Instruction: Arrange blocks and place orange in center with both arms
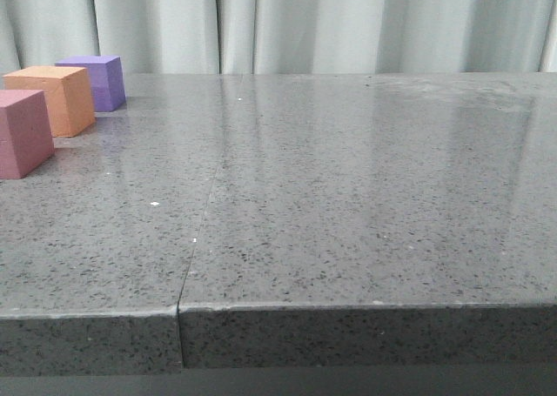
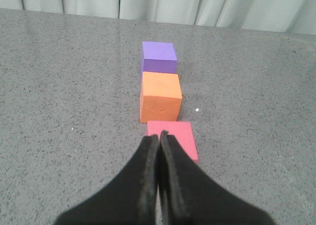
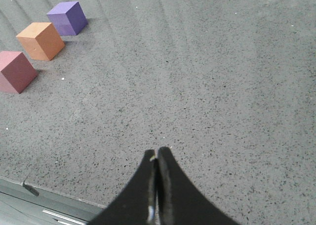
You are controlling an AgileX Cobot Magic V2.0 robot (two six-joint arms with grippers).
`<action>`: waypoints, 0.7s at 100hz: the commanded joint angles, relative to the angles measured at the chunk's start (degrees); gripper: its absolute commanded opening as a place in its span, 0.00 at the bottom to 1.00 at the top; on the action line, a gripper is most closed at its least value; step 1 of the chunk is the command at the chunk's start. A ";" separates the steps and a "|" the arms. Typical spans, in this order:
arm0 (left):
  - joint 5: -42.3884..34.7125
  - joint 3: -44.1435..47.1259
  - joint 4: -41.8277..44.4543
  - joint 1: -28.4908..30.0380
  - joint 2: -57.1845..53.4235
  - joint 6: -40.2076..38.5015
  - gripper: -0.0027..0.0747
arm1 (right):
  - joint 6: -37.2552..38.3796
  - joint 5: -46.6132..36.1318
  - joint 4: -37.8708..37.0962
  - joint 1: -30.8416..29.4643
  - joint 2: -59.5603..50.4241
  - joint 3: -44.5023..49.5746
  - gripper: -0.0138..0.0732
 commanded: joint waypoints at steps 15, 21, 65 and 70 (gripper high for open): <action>-2.05 1.95 0.42 0.25 -4.06 -0.54 0.01 | -0.44 -4.53 -0.79 -0.16 0.38 -1.53 0.12; -2.16 2.90 0.41 0.25 -5.33 -0.54 0.01 | -0.44 -4.53 -0.79 -0.16 0.38 -1.53 0.12; -7.33 18.26 0.68 0.25 -17.22 -0.54 0.01 | -0.44 -4.53 -0.79 -0.16 0.38 -1.53 0.12; -11.22 20.62 0.68 0.48 -18.28 -0.54 0.01 | -0.44 -4.53 -0.79 -0.16 0.38 -1.53 0.12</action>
